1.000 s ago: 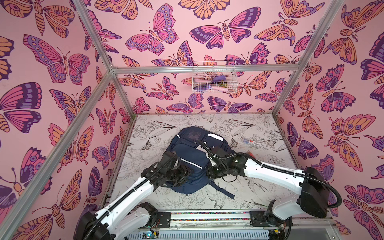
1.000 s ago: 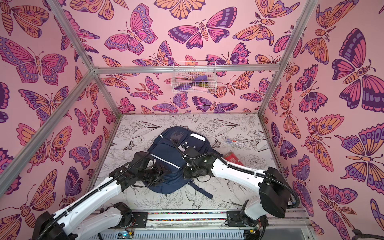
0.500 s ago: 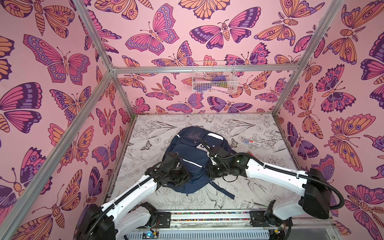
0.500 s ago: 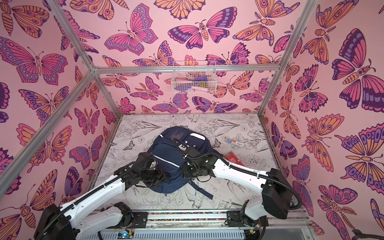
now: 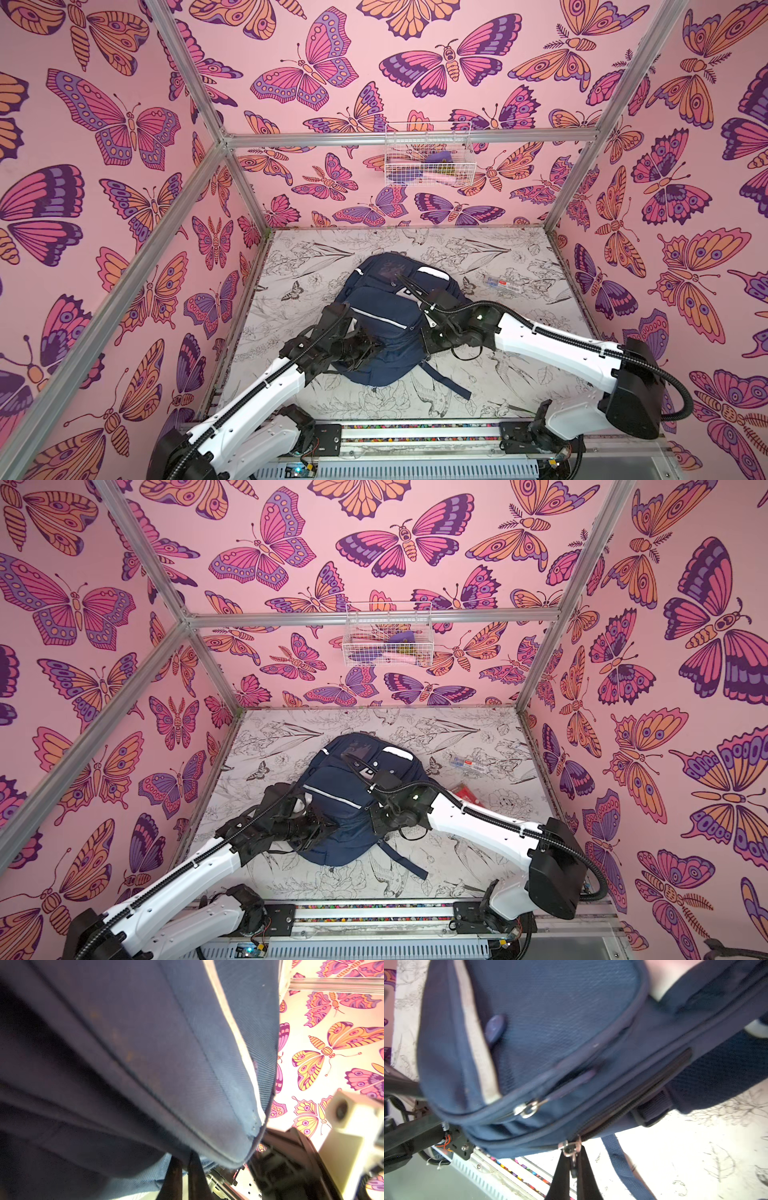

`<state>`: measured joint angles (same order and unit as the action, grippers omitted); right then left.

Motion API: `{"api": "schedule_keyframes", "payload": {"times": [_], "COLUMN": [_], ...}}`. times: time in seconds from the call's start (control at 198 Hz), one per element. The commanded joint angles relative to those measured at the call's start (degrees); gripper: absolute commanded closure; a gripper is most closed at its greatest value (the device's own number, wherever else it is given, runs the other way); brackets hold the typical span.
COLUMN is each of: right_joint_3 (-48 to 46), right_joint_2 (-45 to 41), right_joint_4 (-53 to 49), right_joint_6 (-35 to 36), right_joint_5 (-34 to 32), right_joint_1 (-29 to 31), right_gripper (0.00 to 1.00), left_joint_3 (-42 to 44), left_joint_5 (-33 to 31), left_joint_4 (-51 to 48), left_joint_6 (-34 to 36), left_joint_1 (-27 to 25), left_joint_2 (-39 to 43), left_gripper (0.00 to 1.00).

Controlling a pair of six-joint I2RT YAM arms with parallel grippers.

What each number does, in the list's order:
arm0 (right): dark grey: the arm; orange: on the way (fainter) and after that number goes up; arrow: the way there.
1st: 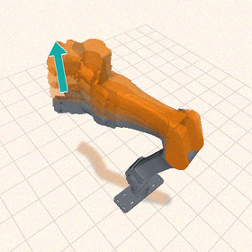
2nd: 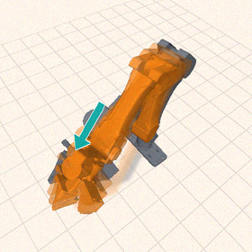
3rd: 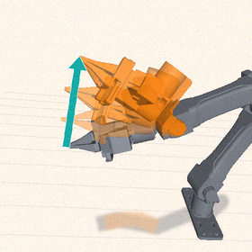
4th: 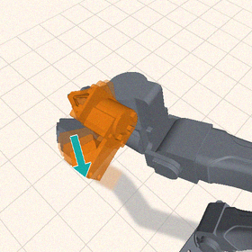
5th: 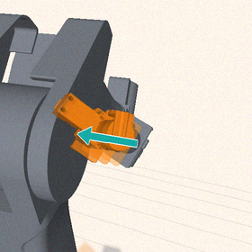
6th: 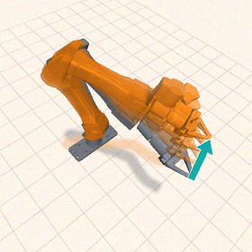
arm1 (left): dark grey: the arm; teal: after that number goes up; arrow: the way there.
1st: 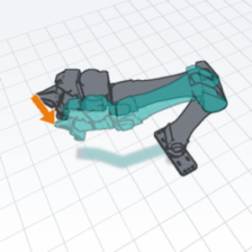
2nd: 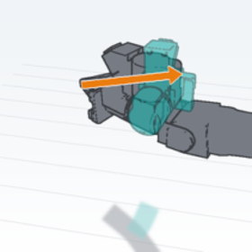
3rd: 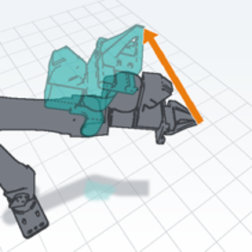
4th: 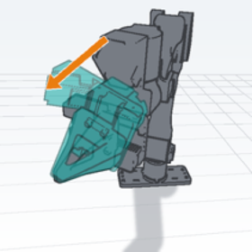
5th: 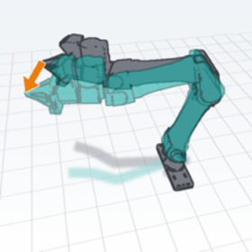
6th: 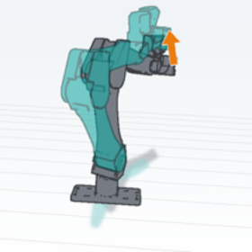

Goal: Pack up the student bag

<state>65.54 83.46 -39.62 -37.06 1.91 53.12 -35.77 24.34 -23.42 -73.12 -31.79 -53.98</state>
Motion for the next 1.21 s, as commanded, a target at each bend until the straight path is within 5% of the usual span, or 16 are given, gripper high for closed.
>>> {"api": "schedule_keyframes", "payload": {"times": [0.0,0.232,0.49,0.616,0.727,0.854,1.207], "right_joint_3": [1.25,3.17,4.08,4.25,3.92,1.85,-9.48], "right_joint_2": [-0.44,5.45,6.24,3.56,-2.37,-9.34,-10.97], "right_joint_4": [-8.99,-9.04,-5.78,-7.13,-8.93,-7.05,14.27], "right_joint_6": [4.56,9.68,11.06,10.03,9.04,8.67,5.49], "right_joint_5": [-7.05,-8.54,-3.43,-5.54,-8.05,-6.03,12.41], "right_joint_1": [-6.35,-15.03,-14.96,-13.11,-12.38,-12.26,-10.28], "right_gripper": [1.00,1.00,1.00,0.61,0.46,0.43,0.37], "left_joint_3": [1.91,2.90,3.03,3.93,1.92,-0.76,-6.51], "left_joint_5": [-5.01,-4.72,-3.33,0.37,0.96,-0.94,2.38], "left_joint_4": [-6.52,-7.32,-5.47,2.25,2.86,-0.12,-8.13], "left_joint_6": [1.58,2.80,2.02,0.07,1.05,2.74,9.28], "left_joint_1": [1.03,1.03,1.03,1.01,1.08,1.76,11.03], "left_joint_2": [0.63,1.59,0.10,-1.07,-0.49,2.41,-2.13], "left_gripper": [1.00,1.00,1.00,1.00,0.59,0.39,0.34]}}
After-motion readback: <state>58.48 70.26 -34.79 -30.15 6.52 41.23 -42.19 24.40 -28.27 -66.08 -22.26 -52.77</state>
